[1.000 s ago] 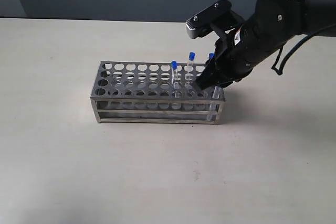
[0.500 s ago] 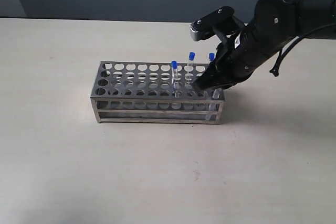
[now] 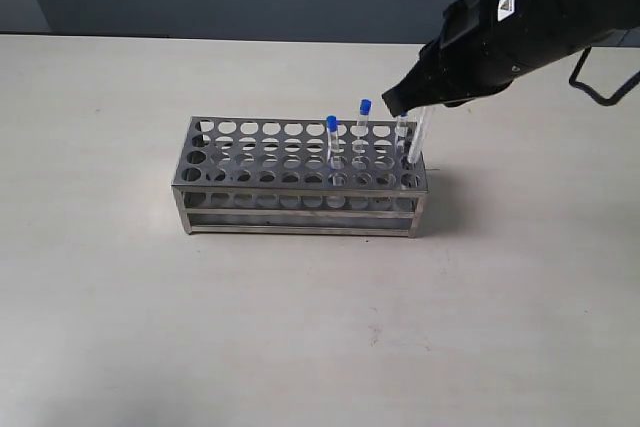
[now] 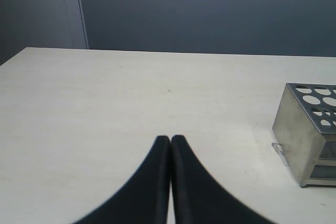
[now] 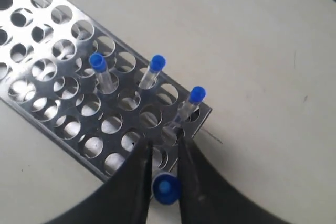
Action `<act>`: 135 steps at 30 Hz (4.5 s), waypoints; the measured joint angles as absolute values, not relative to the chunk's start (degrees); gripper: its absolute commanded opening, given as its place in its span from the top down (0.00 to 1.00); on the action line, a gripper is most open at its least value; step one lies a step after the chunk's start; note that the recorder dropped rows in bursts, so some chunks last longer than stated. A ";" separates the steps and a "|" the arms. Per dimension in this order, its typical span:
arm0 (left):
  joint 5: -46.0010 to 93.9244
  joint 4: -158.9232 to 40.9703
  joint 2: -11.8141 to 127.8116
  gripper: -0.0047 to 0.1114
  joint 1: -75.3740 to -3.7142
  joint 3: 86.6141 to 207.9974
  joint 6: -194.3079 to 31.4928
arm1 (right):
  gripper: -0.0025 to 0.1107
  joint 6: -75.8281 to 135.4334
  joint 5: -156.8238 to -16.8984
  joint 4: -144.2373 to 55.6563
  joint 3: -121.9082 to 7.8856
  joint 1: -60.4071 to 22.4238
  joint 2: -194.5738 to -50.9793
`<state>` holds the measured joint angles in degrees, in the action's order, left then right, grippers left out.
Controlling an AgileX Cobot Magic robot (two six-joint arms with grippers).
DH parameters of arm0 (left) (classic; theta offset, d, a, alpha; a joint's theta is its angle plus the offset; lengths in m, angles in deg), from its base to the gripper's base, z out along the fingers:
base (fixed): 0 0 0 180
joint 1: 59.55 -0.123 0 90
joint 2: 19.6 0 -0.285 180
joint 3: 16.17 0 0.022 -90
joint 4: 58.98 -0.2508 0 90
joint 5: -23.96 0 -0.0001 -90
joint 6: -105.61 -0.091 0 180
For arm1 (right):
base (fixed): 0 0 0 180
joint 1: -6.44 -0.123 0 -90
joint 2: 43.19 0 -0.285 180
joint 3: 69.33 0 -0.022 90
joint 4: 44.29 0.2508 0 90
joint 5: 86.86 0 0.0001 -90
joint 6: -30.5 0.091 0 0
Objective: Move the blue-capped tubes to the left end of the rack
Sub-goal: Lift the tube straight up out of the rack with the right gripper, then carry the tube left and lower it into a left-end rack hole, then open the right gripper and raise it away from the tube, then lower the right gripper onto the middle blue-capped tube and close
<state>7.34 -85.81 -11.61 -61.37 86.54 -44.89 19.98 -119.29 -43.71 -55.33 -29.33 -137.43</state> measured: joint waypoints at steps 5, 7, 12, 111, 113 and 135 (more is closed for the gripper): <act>7.34 -85.81 -11.61 0.95 -61.37 86.54 -44.89 | 0.99 17.00 -117.08 -42.11 -56.87 -29.33 -136.47; 7.34 -85.81 -11.61 0.95 -61.37 86.54 -44.89 | 0.99 12.44 -117.00 -38.17 -58.69 -29.33 -137.28; 7.34 -85.81 -11.61 0.95 -61.37 86.54 -44.89 | 0.99 -4.73 -118.01 -20.85 -65.79 -29.33 -142.54; 7.34 -85.81 -11.61 0.95 -61.37 86.54 -44.89 | 0.67 6.77 -156.85 -27.25 -102.38 -28.20 -172.10; 7.34 -85.81 -11.61 0.95 -61.37 86.54 -44.89 | 0.67 6.55 -156.85 -26.08 -102.38 -28.20 -171.98; 7.34 -85.81 -11.61 0.95 -61.37 86.54 -44.89 | 0.68 6.55 -154.88 -27.91 -102.38 -29.72 -177.18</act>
<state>7.34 -85.81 -11.61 -61.37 86.54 -44.89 6.55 -154.88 -27.91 -102.38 -29.72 -177.18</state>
